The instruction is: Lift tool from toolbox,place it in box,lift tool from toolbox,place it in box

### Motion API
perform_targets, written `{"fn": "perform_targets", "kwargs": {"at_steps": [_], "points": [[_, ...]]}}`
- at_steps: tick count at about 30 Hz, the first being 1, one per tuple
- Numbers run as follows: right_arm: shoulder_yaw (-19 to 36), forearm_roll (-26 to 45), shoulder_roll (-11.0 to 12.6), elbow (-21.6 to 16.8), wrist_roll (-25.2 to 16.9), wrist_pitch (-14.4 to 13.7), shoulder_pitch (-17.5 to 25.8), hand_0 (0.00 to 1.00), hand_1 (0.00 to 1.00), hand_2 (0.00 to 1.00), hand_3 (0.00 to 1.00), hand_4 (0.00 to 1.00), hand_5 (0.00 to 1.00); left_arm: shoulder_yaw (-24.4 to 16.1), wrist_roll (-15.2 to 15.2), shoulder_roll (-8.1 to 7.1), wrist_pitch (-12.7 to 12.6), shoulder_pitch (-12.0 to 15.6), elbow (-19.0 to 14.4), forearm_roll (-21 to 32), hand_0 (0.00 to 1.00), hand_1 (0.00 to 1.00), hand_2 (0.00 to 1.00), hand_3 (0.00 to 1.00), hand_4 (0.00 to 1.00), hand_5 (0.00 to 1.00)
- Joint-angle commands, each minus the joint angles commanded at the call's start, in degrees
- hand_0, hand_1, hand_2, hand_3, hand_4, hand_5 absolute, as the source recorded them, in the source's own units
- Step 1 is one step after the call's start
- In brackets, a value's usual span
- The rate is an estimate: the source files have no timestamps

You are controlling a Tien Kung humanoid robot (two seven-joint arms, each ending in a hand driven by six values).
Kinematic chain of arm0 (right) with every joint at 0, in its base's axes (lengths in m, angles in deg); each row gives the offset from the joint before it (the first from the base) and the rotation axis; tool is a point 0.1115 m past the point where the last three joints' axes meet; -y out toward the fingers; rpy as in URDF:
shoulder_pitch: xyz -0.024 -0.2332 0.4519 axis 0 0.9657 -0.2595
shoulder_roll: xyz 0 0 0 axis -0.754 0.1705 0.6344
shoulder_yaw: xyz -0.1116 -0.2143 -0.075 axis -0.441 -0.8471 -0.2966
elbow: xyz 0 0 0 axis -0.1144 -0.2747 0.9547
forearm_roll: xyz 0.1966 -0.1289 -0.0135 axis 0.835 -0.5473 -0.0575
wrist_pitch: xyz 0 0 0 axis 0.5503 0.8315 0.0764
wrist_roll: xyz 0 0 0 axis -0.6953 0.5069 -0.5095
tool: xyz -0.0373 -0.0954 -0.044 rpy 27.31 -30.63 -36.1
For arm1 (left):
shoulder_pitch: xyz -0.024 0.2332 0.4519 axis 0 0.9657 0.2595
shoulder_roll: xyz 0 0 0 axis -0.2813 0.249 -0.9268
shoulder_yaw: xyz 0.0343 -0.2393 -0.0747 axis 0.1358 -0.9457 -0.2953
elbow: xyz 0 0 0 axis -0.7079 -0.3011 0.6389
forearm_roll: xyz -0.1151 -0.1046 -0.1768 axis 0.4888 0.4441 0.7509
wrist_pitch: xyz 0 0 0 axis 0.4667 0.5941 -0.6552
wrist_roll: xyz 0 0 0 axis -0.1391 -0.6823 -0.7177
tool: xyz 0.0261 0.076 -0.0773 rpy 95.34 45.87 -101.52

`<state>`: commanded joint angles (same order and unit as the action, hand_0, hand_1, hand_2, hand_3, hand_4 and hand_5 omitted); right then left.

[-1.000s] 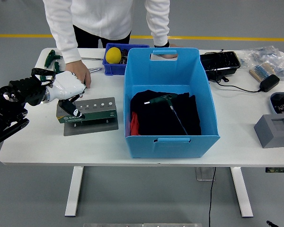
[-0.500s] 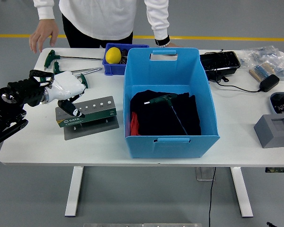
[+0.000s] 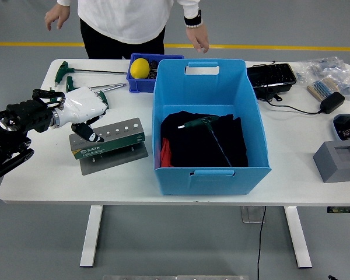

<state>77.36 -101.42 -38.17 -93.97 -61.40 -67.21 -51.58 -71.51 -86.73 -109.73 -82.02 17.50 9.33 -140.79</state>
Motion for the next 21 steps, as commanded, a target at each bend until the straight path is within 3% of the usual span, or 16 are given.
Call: {"fn": "perform_targets", "kwargs": {"at_steps": [6, 21], "points": [[-0.2, 0.3, 0.0, 0.0, -0.1, 0.0, -0.1, 0.619, 0.598, 0.676, 0.573, 0.834, 0.695, -0.2, -0.8, -0.02, -2.3, -0.3, 0.5, 0.5, 0.202, 0.048, 0.075, 0.05, 0.829, 0.535], [-0.5, 0.9, 0.1, 0.1, -0.2, 0.0, -0.3, 0.619, 0.598, 0.678, 0.573, 0.833, 0.695, -4.0, -2.4, -0.98, -4.7, -0.7, -1.5, 1.3, 0.163, 0.005, 0.05, 0.035, 0.816, 0.565]]}}
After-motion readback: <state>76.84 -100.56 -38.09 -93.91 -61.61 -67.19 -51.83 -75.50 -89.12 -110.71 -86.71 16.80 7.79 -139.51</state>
